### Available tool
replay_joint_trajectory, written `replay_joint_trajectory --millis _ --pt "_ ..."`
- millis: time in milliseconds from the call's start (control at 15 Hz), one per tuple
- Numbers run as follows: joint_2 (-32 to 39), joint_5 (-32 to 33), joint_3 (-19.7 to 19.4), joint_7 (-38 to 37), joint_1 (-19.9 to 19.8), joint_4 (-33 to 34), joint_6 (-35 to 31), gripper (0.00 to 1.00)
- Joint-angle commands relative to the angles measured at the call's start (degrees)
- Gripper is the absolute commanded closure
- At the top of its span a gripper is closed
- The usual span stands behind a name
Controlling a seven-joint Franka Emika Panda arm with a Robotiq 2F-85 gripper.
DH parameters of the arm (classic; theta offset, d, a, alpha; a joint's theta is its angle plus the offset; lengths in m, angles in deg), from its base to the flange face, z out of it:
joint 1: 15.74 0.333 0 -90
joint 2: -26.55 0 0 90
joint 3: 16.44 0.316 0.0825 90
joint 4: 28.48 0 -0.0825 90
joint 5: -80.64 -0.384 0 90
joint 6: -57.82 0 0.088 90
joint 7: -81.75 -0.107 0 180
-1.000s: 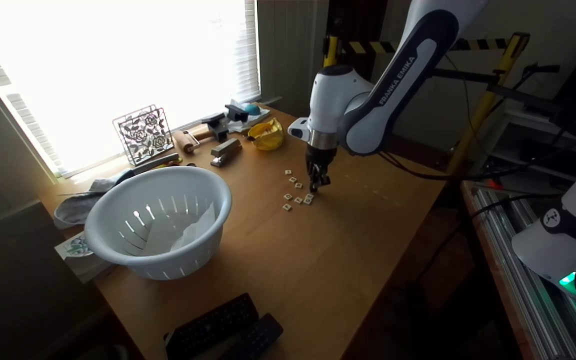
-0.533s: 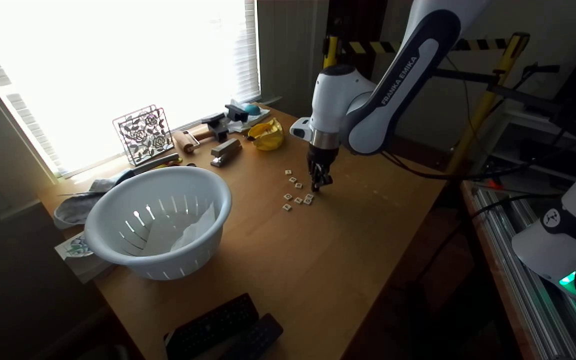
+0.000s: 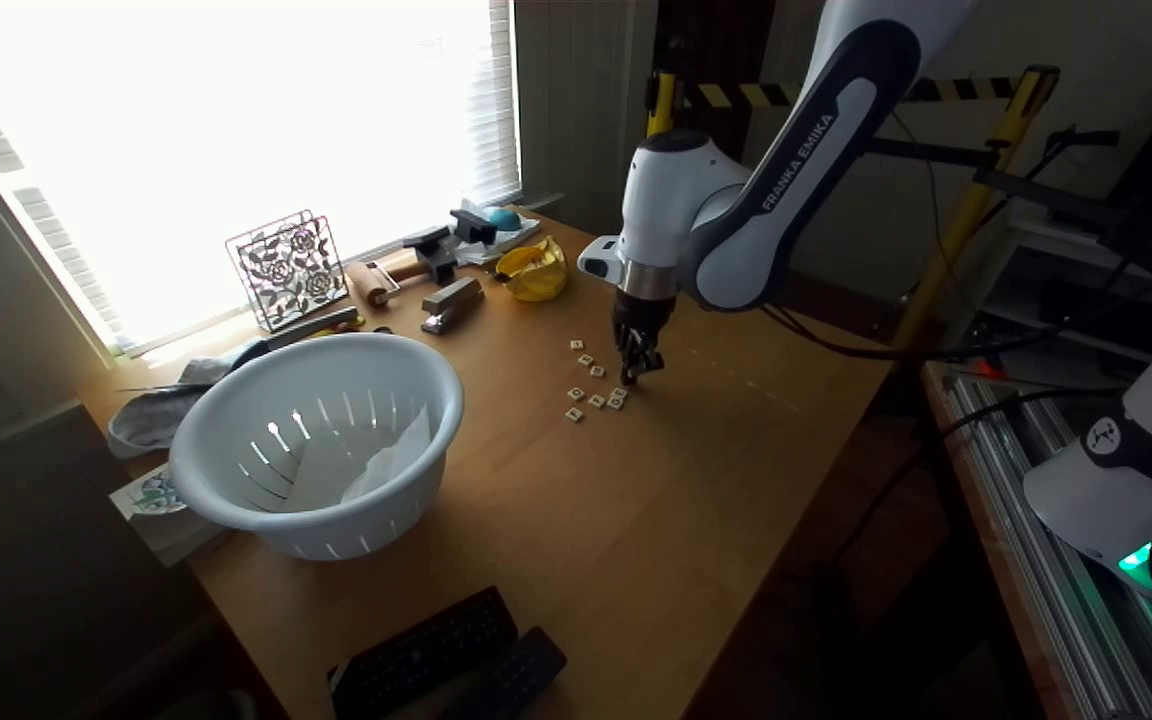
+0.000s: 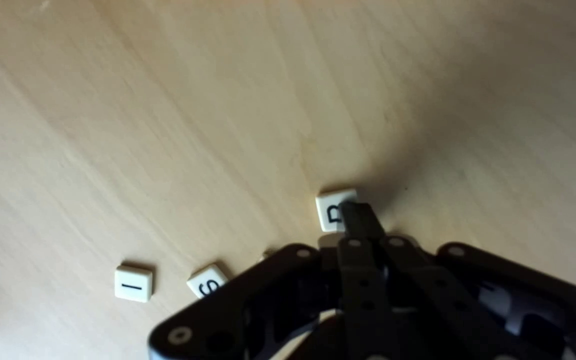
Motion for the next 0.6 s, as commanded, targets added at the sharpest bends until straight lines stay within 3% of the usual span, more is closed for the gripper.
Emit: replay_joint_trajectory --millis 0,533 --pt "0.28 1.89 0.0 0.98 0.21 -0.08 -0.62 1.0" --pt "0.33 6.99 -1.68 3.25 1.95 -0.34 -2.04 1.0"
